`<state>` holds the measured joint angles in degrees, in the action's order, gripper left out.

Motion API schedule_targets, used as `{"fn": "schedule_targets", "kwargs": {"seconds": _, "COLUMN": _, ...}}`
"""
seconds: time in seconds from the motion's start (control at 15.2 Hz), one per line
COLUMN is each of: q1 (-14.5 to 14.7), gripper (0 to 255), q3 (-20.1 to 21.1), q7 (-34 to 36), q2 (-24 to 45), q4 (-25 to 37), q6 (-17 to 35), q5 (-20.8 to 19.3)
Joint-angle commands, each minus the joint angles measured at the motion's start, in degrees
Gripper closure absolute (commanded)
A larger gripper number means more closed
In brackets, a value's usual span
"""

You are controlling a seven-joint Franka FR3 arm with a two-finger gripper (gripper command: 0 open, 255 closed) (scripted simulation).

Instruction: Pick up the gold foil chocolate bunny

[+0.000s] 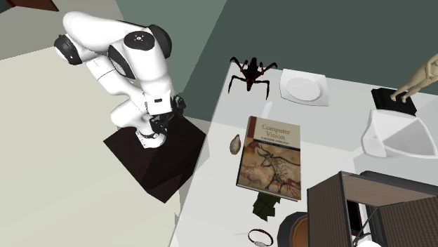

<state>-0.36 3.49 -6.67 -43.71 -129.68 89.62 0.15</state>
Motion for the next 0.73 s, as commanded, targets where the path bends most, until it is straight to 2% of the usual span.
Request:
{"fn": "schedule_targets", "kwargs": {"seconds": 0.0, "q1": 0.0, "gripper": 0, "q3": 0.0, "q7": 0.0, "q2": 0.0, "q4": 0.0, "q6": 0.0, "q5": 0.0}}
{"fn": "schedule_targets", "kwargs": {"seconds": 0.66, "q1": 0.27, "gripper": 0, "q3": 3.14, "q7": 9.93, "q2": 20.63, "q4": 15.24, "q6": 5.03, "q5": 8.17}}
